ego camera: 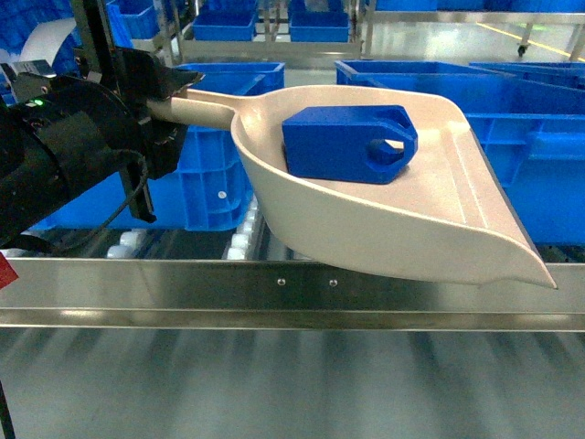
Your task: Place part in tray to right shelf
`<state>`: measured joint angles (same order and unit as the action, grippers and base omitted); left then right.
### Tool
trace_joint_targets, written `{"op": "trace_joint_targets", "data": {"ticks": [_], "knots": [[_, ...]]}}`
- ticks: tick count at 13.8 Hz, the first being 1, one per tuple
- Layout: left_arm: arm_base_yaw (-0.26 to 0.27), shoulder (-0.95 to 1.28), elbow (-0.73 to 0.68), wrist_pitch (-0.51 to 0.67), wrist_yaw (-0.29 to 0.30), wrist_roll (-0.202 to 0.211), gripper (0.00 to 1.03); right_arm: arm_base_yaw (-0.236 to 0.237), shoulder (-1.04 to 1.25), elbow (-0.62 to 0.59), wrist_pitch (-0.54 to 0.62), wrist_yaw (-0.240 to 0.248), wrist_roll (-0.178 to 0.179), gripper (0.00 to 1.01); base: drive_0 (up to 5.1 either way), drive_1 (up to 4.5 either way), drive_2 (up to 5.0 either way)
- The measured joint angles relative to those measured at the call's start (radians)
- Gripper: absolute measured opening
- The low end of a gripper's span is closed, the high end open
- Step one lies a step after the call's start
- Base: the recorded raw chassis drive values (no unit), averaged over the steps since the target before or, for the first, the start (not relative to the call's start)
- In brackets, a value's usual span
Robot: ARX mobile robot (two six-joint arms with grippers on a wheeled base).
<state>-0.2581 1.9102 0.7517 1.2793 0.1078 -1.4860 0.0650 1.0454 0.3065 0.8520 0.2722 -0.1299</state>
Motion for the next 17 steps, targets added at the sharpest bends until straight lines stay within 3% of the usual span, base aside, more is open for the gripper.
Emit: {"op": "trace_joint_targets", "data": {"ticks": [1,2,3,4,5,9,11,13,14,15,17], "knots": [[0.0,0.0,0.0,0.0,0.0,0.0,0.12,0.0,0.0,0.0,0.0,0.0,0.0,0.98,0.0,0.0,0.0],[-0.008,-0.018,0.004,-0.071,-0.039,0.013,0.12,0.0,0.0,0.0,0.0,0.0,0.0,0.98,0.0,0.0,0.0],[-0.027,-0.088,0.009,-0.259,-0.193,0.086,0.12,0.0,0.0,0.0,0.0,0.0,0.0,0.98,0.0,0.0,0.0],[-0.033,-0.155,0.008,-0.308,-0.288,0.168,0.12,0.0,0.0,0.0,-0.002,0.0,0.0,0.98,0.0,0.0,0.0],[-0.026,-0.202,0.01,-0.259,-0.306,0.193,0.12,0.0,0.0,0.0,0.001,0.0,0.0,0.98,0.0,0.0,0.0],[-0.006,-0.225,0.031,-0.277,-0.302,0.192,0.12,0.0,0.0,0.0,0.0,0.0,0.0,0.98,0.0,0.0,0.0],[0.043,-0.246,0.115,-0.406,-0.366,0.188,0.12,0.0,0.0,0.0,0.0,0.0,0.0,0.98,0.0,0.0,0.0],[0.159,-0.263,0.283,-0.52,-0.512,0.244,0.12,0.0,0.0,0.0,0.0,0.0,0.0,0.98,0.0,0.0,0.0],[0.192,-0.246,0.355,-0.561,-0.61,0.317,0.12,0.0,0.0,0.0,0.0,0.0,0.0,0.98,0.0,0.0,0.0],[0.233,-0.169,0.504,-0.616,-0.768,0.473,0.12,0.0,0.0,0.0,0.0,0.0,0.0,0.98,0.0,0.0,0.0],[0.231,-0.143,0.546,-0.583,-0.867,0.689,0.12,0.0,0.0,0.0,0.0,0.0,0.0,0.98,0.0,0.0,0.0]]}}
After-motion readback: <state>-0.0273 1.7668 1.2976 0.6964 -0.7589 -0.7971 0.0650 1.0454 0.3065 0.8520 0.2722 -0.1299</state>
